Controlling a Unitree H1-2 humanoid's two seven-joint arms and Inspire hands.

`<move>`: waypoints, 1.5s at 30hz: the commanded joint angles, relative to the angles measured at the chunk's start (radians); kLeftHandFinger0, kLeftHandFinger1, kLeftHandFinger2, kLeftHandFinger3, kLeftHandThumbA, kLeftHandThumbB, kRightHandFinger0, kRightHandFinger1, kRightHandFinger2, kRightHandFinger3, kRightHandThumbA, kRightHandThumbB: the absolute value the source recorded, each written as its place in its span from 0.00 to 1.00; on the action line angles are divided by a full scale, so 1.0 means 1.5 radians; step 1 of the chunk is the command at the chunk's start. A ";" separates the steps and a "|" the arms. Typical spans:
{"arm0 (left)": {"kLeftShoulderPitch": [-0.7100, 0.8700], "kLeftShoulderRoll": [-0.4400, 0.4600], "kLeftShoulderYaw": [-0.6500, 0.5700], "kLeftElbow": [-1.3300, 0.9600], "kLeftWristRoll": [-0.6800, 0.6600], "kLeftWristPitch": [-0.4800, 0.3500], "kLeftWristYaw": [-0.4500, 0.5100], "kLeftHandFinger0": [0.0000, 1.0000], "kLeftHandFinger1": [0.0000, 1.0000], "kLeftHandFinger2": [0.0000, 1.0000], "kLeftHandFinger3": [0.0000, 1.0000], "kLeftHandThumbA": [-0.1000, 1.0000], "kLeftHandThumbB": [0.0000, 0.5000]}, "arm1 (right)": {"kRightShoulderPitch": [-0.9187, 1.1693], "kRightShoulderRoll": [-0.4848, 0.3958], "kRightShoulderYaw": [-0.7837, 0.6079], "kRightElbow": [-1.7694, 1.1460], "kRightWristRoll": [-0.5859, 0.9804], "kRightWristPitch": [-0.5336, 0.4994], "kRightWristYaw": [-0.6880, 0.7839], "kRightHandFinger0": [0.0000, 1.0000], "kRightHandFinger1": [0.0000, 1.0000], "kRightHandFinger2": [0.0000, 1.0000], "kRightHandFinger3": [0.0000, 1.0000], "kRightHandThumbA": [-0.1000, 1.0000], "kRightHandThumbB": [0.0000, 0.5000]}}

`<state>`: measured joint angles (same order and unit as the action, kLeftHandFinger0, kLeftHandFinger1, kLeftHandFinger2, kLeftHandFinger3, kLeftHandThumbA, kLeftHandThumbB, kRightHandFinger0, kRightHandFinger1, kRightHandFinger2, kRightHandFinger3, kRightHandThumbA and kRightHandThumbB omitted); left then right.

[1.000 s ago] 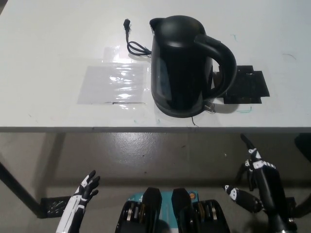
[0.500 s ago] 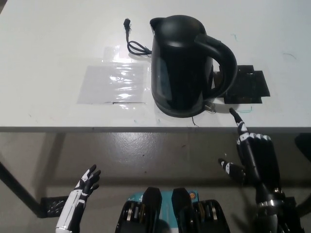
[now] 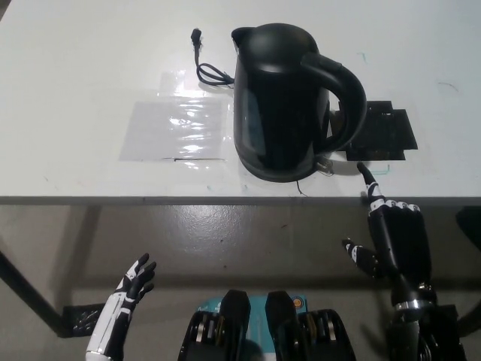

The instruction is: A kettle is kept at the center of the table close to the robot and the robot uses its right index finger to press downwards on the transparent start boiling button

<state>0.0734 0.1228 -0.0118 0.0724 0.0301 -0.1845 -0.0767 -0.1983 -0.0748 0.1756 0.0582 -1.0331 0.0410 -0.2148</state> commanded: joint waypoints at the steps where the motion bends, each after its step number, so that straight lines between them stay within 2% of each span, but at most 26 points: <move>1: -0.007 0.006 0.002 -0.017 -0.009 -0.017 -0.006 1.00 1.00 1.00 1.00 1.00 0.53 | -0.027 -0.002 0.006 0.004 0.023 0.008 -0.013 0.00 0.00 0.00 1.00 1.00 0.40; 8: -0.009 0.007 0.001 -0.018 -0.006 -0.013 -0.007 1.00 1.00 1.00 1.00 1.00 0.56 | -0.039 0.000 0.006 0.009 0.046 0.025 0.012 0.00 0.00 0.00 1.00 1.00 0.40; 11: -0.010 0.006 0.001 -0.013 -0.013 -0.022 -0.009 1.00 1.00 1.00 1.00 1.00 0.52 | -0.046 0.000 0.008 0.016 0.050 0.024 0.006 0.00 0.00 0.00 1.00 1.00 0.39; 21: -0.012 0.007 -0.001 -0.017 -0.008 -0.012 -0.012 1.00 1.00 1.00 1.00 1.00 0.51 | -0.065 0.002 0.021 0.036 0.062 0.042 0.014 0.00 0.00 0.00 1.00 1.00 0.36; 28: -0.013 0.005 0.001 -0.016 -0.013 -0.009 -0.014 1.00 1.00 1.00 1.00 1.00 0.56 | -0.073 -0.002 0.031 0.051 0.066 0.050 0.012 0.00 0.00 0.00 1.00 1.00 0.36; 31: -0.014 0.005 0.002 -0.011 -0.012 -0.019 -0.014 1.00 1.00 1.00 1.00 1.00 0.51 | -0.075 -0.005 0.035 0.061 0.070 0.043 0.005 0.00 0.00 0.00 1.00 1.00 0.33; 45: -0.018 0.003 0.001 0.001 -0.007 -0.029 -0.011 1.00 1.00 1.00 1.00 1.00 0.53 | -0.102 -0.008 0.049 0.091 0.078 0.049 0.004 0.00 0.00 0.00 1.00 1.00 0.33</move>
<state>0.0573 0.1225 -0.0120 0.0773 0.0230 -0.1863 -0.0914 -0.3033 -0.0820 0.2449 0.1932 -0.9421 0.1116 -0.2012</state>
